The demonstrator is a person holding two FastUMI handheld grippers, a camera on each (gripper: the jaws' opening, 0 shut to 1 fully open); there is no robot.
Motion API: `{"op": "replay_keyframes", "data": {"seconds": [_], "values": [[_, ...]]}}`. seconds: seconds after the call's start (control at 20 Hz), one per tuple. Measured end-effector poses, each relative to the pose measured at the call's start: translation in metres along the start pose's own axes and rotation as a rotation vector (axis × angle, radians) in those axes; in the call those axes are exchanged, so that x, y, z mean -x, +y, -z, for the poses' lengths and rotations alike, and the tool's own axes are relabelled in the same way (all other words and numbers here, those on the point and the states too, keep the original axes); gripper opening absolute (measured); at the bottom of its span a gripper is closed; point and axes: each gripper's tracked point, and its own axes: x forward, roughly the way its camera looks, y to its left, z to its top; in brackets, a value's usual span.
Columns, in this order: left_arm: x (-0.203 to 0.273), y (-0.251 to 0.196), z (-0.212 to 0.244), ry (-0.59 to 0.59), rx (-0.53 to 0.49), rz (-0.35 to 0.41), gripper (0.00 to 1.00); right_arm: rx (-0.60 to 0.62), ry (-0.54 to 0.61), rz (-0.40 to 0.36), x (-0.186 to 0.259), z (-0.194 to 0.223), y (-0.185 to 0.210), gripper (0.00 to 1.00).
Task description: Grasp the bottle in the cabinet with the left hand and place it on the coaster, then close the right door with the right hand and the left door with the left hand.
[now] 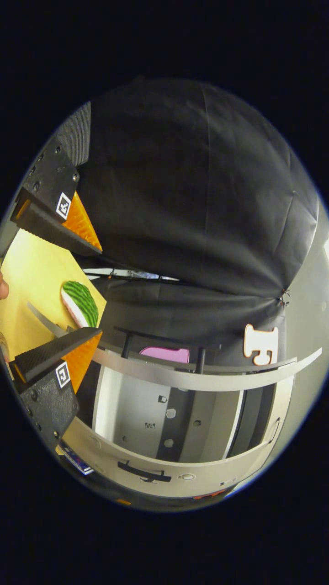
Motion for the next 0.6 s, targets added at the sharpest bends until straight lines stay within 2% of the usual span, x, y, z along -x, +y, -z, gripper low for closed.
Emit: {"op": "replay_keyframes", "data": {"seconds": [0.1, 0.2, 0.25, 0.3, 0.35, 0.45, 0.5, 0.55, 0.6], "values": [[-0.005, 0.006, -0.003, -0.006, -0.048, -0.033, 0.95, 0.010, 0.006, 0.011, 0.001, 0.003, -0.002, 0.96], [-0.003, 0.003, -0.005, -0.019, -0.068, -0.024, 0.91, 0.016, 0.014, 0.019, 0.004, 0.006, -0.003, 0.96], [-0.005, 0.000, -0.005, -0.022, -0.068, -0.007, 0.90, 0.017, 0.020, 0.019, 0.006, 0.009, -0.004, 0.96], [-0.005, -0.003, -0.005, -0.019, -0.073, 0.009, 0.94, 0.016, 0.027, 0.020, 0.007, 0.010, -0.006, 0.96], [-0.004, -0.006, -0.004, -0.019, -0.082, 0.022, 0.87, 0.016, 0.032, 0.021, 0.008, 0.011, -0.007, 0.96], [0.001, -0.016, -0.003, -0.022, -0.098, 0.041, 0.86, 0.015, 0.032, 0.028, 0.013, 0.009, -0.009, 0.96], [0.003, -0.023, -0.003, -0.024, -0.096, 0.058, 0.92, 0.015, 0.030, 0.030, 0.014, 0.008, -0.009, 0.96], [0.004, -0.031, 0.000, -0.020, -0.089, 0.081, 0.86, 0.015, 0.030, 0.032, 0.016, 0.007, -0.009, 0.96], [0.006, -0.041, 0.002, -0.016, -0.085, 0.108, 0.92, 0.015, 0.032, 0.031, 0.017, 0.008, -0.009, 0.96]]}}
